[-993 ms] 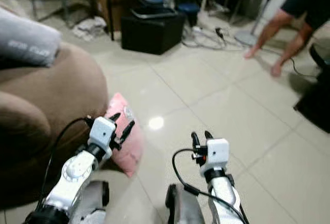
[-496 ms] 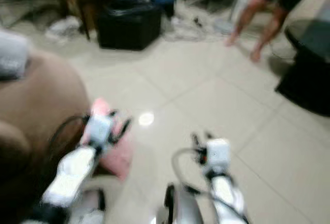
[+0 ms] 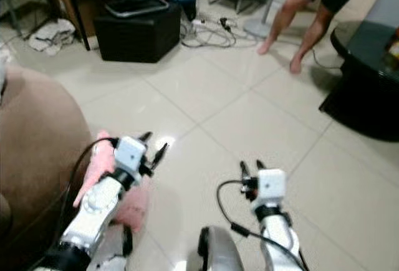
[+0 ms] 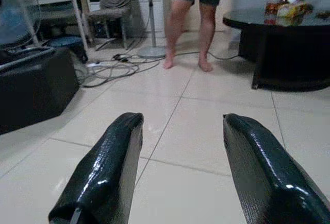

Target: Move the pillow to the sofa from floor

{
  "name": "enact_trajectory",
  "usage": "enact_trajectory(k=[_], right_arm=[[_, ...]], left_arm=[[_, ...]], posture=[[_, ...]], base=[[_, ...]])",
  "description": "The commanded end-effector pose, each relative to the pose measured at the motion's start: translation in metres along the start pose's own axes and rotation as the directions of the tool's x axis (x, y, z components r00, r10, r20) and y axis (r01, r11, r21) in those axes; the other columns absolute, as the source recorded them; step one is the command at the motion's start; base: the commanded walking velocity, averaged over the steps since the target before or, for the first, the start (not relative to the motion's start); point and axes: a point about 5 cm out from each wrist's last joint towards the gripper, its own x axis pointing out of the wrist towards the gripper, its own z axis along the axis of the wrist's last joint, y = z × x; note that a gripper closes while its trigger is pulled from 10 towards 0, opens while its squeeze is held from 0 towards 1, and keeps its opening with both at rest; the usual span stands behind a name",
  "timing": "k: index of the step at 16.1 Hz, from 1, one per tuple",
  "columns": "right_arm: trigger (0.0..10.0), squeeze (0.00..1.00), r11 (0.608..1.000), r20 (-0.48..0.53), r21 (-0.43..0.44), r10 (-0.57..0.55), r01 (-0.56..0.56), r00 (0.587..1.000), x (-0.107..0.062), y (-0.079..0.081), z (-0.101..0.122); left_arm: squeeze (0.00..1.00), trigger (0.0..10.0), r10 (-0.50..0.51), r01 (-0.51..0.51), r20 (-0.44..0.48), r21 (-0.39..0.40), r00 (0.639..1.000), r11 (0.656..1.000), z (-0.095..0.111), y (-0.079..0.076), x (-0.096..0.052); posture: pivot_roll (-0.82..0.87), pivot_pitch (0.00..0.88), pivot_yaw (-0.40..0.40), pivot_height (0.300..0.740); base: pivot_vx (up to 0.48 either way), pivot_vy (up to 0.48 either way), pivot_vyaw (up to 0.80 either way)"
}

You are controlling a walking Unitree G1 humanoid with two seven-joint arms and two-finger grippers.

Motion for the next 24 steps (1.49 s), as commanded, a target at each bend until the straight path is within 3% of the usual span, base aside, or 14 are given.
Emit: enact_trajectory(k=[1,6,11,13,14,17,24], right_arm=[[10.0,0.00,1.000,0.015,-0.001,0.027,-0.027,1.000,0.003,0.007,0.004],[10.0,0.00,0.996,0.003,-0.038,0.084,-0.084,0.996,0.003,0.012,0.003],[10.0,0.00,0.999,-0.016,-0.005,0.046,-0.046,0.999,0.002,0.009,-0.001],[10.0,0.00,0.999,-0.030,-0.005,0.054,-0.054,0.998,0.000,0.009,-0.003],[10.0,0.00,0.997,-0.049,-0.007,0.077,-0.078,0.996,-0.003,0.011,-0.005],[10.0,0.00,0.989,-0.087,-0.019,0.143,-0.145,0.986,-0.009,0.018,-0.009],[10.0,0.00,0.979,-0.121,-0.006,0.203,-0.205,0.972,-0.019,0.027,-0.011]], left_arm=[[0.00,10.0,0.024,-0.024,-0.016,0.012,1.000,1.000,-0.002,0.009,-0.004],[0.00,10.0,0.031,-0.030,-0.023,0.017,0.999,0.999,-0.003,0.010,-0.003],[0.00,10.0,0.012,-0.012,-0.008,-0.018,1.000,1.000,-0.003,0.008,-0.003],[0.00,10.0,-0.013,0.015,-0.068,0.028,0.998,0.999,-0.010,0.006,-0.004],[0.00,10.0,0.004,0.005,-0.143,0.058,0.990,0.998,-0.020,0.009,-0.005],[0.00,10.0,0.083,-0.058,-0.332,0.086,0.940,0.995,-0.046,0.027,-0.009],[0.00,10.0,0.055,0.007,-0.453,0.134,0.890,0.991,-0.052,0.034,0.005]], posture=[[0.03,0.043,-0.111,0.606],[0.03,0.049,-0.119,0.606],[0.03,0.054,-0.111,0.606],[0.03,0.061,-0.108,0.606],[0.02,0.067,-0.109,0.606],[0.01,0.085,-0.127,0.606],[-0.01,0.166,-0.151,0.551]], base=[[0.364,0.000,0.00],[0.365,0.000,0.48],[0.203,0.000,0.32],[0.000,0.000,0.00],[0.000,0.000,0.00],[0.000,0.000,0.00],[0.000,0.000,0.00]])
